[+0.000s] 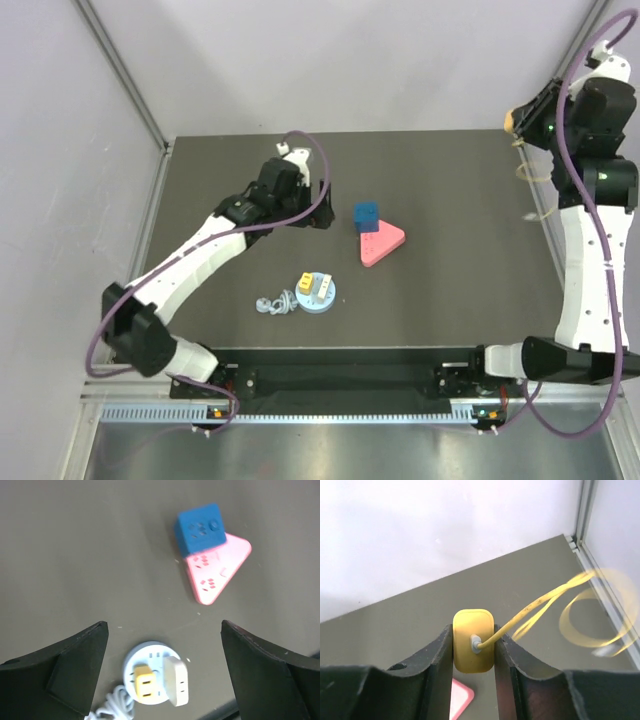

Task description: Insert the plug

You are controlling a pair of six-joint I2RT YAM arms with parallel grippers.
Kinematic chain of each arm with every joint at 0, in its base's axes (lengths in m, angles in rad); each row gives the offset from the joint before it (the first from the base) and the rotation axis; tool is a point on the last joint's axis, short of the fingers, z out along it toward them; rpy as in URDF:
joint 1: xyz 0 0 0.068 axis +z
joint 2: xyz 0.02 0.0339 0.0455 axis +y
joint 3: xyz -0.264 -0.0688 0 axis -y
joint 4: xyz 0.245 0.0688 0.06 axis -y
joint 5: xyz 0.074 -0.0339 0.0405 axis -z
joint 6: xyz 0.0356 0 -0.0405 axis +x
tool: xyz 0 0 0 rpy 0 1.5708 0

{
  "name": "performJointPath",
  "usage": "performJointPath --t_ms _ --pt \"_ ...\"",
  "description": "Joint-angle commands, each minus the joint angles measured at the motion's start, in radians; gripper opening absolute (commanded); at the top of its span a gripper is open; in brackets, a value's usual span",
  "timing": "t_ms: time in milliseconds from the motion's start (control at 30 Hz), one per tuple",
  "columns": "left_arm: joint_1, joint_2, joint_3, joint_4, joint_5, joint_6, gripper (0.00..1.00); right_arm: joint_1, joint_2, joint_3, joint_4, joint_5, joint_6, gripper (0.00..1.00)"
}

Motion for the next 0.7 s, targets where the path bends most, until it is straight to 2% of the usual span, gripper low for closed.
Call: performJointPath --t_ms 0,100,133,233,333,467,667 --pt "0.007 -0.123 -0.061 0.006 -0.184 0.032 0.98 0.125 0.008 -0.001 -0.09 0.11 -0.072 0.0" --pt "0.02 -0.178 -0.115 0.023 -0.132 0.043 0.98 0.239 -0.066 -0.263 -0.003 0.162 -0.034 0.0" --pt "0.022 -0.189 -0.128 0.024 -0.121 0.049 0.98 0.267 -0.088 -0.414 0.037 0.165 -0.022 0.0" --pt "0.022 -0.229 -0.161 -0.005 -0.094 0.089 0.98 0.368 -0.15 -0.675 0.195 0.138 0.012 0.0" --pt "0.023 -0.262 -0.191 -0.029 -0.113 0.115 0.98 0.459 -0.145 -0.832 0.303 0.125 0.057 0.0" --pt "0.025 -0.311 -0.256 0.007 -0.161 0.138 0.98 0.555 -0.134 -0.906 0.357 0.122 0.101 0.0" --pt "0.025 -0.334 -0.279 0.013 -0.161 0.141 0.98 0.633 -0.165 -0.951 0.44 0.159 0.156 0.0"
